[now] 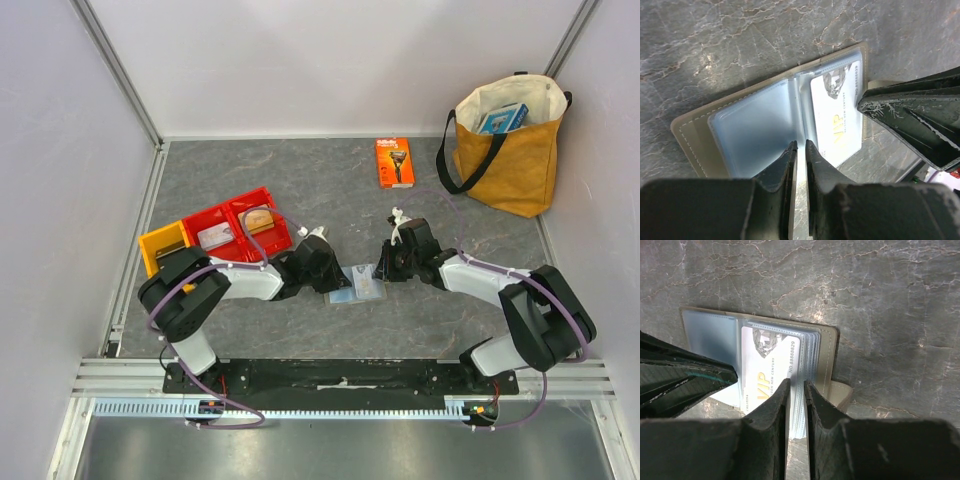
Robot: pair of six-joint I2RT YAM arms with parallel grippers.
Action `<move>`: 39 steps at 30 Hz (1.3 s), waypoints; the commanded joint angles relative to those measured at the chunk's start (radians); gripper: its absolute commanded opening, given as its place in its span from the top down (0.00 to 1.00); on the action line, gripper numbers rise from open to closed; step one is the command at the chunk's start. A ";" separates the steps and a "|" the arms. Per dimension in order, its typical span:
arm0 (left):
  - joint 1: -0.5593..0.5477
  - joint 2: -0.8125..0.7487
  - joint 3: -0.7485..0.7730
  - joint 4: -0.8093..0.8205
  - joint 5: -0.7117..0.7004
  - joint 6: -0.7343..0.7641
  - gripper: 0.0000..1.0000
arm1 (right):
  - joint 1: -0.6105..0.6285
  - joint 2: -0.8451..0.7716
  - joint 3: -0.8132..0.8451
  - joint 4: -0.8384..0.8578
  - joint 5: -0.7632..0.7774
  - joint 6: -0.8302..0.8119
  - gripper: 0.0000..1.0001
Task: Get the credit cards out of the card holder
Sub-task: Remove the credit card from the card holder.
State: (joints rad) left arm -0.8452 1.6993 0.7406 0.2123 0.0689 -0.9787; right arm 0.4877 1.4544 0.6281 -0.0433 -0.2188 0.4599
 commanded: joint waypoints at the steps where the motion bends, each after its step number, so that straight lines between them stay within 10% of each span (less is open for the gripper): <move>1: 0.014 0.033 -0.030 0.073 0.031 -0.054 0.82 | -0.001 0.008 -0.013 0.031 -0.034 -0.006 0.78; 25: 0.023 0.006 -0.207 0.470 0.078 -0.176 0.66 | -0.001 0.037 -0.008 0.034 -0.091 -0.020 0.84; 39: 0.021 0.040 -0.164 0.476 0.104 -0.156 0.74 | -0.001 0.037 -0.005 0.029 -0.119 -0.027 0.88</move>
State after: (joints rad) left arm -0.8238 1.7237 0.5526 0.6392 0.1532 -1.1290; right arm 0.4850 1.4803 0.6243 -0.0120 -0.3119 0.4511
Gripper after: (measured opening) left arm 0.281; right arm 0.127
